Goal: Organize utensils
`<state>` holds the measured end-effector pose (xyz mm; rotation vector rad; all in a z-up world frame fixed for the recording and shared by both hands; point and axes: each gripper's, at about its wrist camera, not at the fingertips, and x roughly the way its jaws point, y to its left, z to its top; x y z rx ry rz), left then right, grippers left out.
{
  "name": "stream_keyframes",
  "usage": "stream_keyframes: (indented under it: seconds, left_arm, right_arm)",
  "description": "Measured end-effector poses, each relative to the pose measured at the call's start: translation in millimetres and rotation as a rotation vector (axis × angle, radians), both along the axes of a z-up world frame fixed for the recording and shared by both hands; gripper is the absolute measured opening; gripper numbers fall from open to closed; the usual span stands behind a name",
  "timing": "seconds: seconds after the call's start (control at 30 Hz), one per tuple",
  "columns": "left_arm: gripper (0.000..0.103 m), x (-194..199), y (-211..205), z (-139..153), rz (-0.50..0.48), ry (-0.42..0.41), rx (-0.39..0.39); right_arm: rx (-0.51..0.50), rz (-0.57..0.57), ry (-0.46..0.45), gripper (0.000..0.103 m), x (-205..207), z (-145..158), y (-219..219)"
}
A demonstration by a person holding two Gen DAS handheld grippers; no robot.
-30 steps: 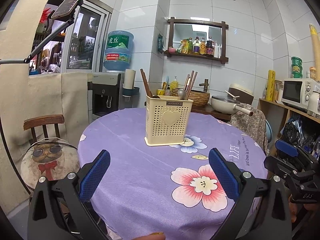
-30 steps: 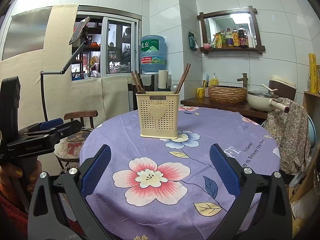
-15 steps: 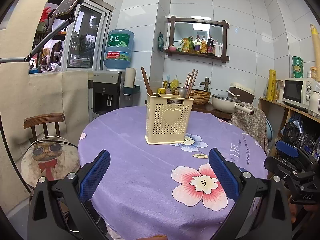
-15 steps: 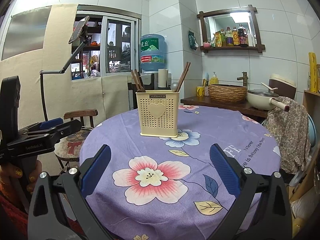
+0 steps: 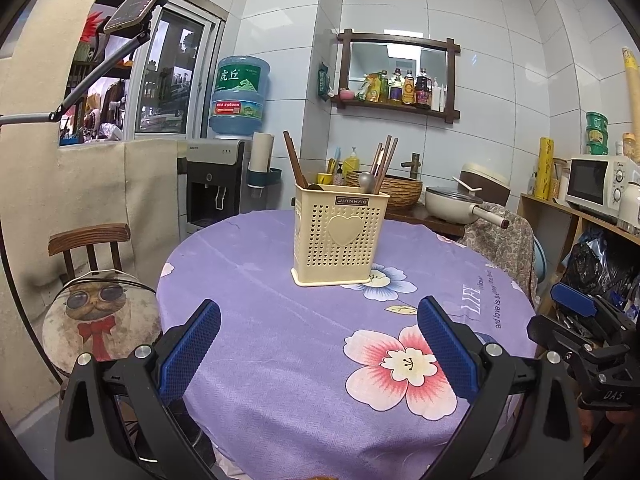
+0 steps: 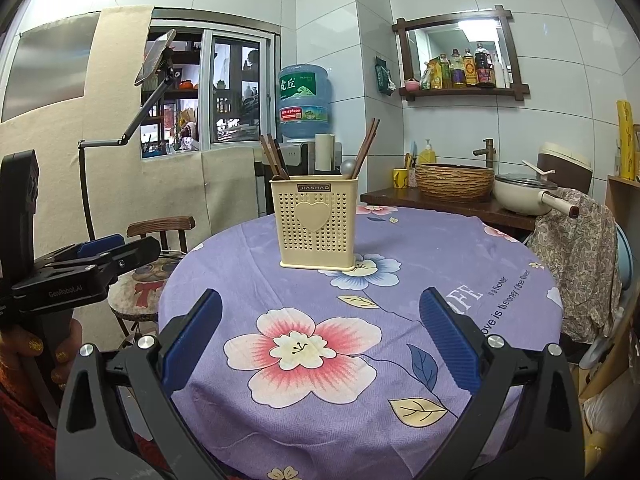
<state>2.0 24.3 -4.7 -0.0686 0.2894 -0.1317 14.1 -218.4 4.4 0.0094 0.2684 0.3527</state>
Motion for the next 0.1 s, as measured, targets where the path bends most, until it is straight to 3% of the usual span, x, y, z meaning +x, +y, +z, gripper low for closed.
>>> stream_keyframes:
  seconds: [0.1]
  left_arm:
    - [0.097, 0.9, 0.0, -0.4, -0.001, 0.006, 0.000]
  right_arm:
    - [0.002, 0.000, 0.003, 0.097, 0.8, -0.3, -0.2]
